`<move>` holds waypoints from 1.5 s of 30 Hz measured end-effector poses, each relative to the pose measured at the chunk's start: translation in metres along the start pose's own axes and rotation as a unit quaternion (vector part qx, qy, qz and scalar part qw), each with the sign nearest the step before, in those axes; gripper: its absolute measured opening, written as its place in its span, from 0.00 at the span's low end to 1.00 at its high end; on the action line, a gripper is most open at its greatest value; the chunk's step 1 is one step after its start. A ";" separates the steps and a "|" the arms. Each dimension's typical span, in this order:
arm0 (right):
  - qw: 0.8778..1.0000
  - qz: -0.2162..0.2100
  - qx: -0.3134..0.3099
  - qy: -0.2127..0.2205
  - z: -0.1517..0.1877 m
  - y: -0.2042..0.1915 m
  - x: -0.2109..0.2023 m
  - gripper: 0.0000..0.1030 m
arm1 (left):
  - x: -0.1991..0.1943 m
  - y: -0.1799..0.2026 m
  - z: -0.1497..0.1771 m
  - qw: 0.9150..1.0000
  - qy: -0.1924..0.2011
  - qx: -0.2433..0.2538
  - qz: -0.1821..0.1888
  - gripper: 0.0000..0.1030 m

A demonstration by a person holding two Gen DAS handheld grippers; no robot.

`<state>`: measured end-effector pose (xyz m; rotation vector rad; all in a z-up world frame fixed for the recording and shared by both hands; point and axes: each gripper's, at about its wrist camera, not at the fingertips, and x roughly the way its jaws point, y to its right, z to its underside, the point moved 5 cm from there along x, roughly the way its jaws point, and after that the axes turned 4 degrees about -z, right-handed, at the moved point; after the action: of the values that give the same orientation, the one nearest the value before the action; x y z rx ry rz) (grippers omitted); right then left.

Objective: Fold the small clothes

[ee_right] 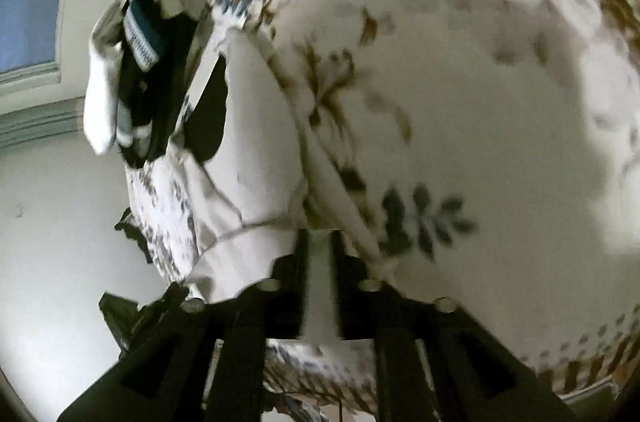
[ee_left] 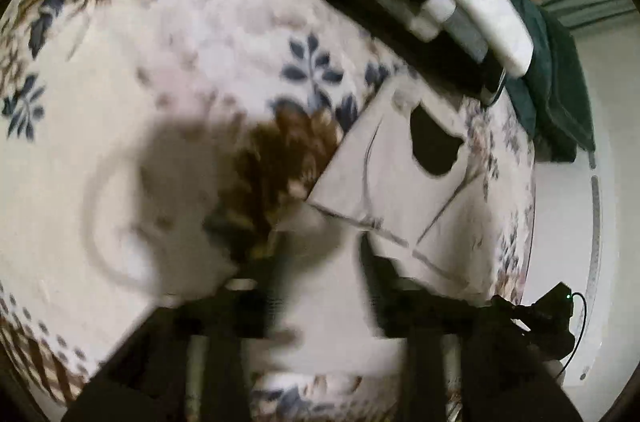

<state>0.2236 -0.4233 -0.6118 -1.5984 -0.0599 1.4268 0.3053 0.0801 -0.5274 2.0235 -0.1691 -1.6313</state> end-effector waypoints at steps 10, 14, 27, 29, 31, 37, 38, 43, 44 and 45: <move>0.997 0.046 -0.052 -0.035 0.012 0.022 0.033 0.57 | 0.044 -0.009 0.015 0.997 -0.017 0.052 -0.046 0.62; 0.995 0.047 -0.082 -0.017 0.014 0.008 0.046 0.08 | 0.062 -0.001 0.013 0.995 -0.021 0.077 -0.057 0.05; 0.991 0.127 -0.047 -0.008 -0.003 0.009 0.050 0.04 | 0.050 -0.023 -0.012 0.997 -0.058 0.044 -0.035 0.06; 0.992 0.121 -0.046 -0.009 -0.004 0.000 0.045 0.08 | 0.037 -0.012 -0.022 0.996 -0.045 0.061 -0.034 0.21; 0.992 0.119 -0.049 0.006 -0.013 -0.014 0.033 0.32 | 0.025 0.009 -0.039 0.996 -0.024 0.088 -0.024 0.52; 0.987 0.117 -0.104 0.036 -0.085 -0.066 0.040 0.44 | 0.045 0.078 -0.093 0.984 0.009 0.175 -0.014 0.64; 0.986 0.117 -0.112 0.036 -0.095 -0.073 0.045 0.44 | 0.054 0.088 -0.100 0.982 0.010 0.189 -0.014 0.64; 0.979 0.123 -0.159 0.017 -0.164 -0.116 0.097 0.44 | 0.109 0.119 -0.130 0.971 -0.006 0.236 -0.038 0.63; 0.978 0.124 -0.169 0.004 -0.172 -0.122 0.110 0.44 | 0.118 0.122 -0.132 0.970 -0.013 0.241 -0.034 0.63; 0.975 0.130 -0.178 -0.008 -0.179 -0.127 0.122 0.44 | 0.131 0.124 -0.135 0.967 -0.019 0.251 -0.038 0.63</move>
<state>0.4702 -0.3899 -0.6443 -1.9429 -0.1250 1.7031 0.4940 -0.0358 -0.5651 2.3892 -0.5746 -1.8110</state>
